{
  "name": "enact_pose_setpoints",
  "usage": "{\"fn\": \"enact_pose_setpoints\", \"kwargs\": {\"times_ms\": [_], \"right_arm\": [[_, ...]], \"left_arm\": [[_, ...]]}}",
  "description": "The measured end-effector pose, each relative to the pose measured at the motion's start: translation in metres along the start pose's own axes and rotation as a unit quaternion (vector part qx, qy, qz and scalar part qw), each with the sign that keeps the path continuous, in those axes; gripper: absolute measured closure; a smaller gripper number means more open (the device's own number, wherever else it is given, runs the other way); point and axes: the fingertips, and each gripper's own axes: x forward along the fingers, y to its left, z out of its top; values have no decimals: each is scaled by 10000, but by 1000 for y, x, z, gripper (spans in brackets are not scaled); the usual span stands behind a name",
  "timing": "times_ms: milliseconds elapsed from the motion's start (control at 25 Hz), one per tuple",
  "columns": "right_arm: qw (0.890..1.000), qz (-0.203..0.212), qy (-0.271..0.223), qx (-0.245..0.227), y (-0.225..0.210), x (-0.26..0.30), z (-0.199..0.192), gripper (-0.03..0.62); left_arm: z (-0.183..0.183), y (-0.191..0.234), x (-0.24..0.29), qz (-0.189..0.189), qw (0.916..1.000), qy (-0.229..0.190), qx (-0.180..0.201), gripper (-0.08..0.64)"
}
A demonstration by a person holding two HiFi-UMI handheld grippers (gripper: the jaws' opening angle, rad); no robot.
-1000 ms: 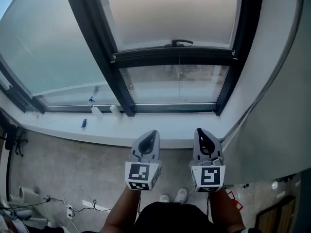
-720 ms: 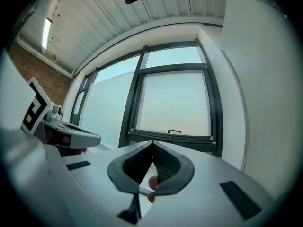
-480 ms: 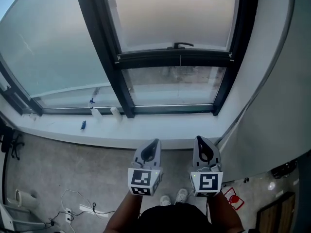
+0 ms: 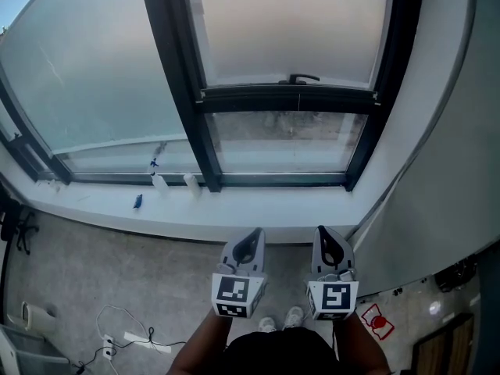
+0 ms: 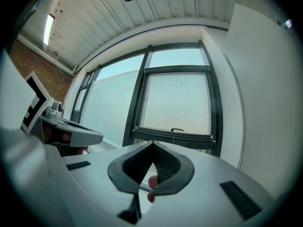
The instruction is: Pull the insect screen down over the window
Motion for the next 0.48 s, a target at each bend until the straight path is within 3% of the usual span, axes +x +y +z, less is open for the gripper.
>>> {"fn": "enact_pose_setpoints", "kwargs": {"times_ms": [480], "right_arm": [[9999,34,52,-80,8,2,-5,589]], "left_arm": [[-1,0,0,-73,10000,18,19,557]]}}
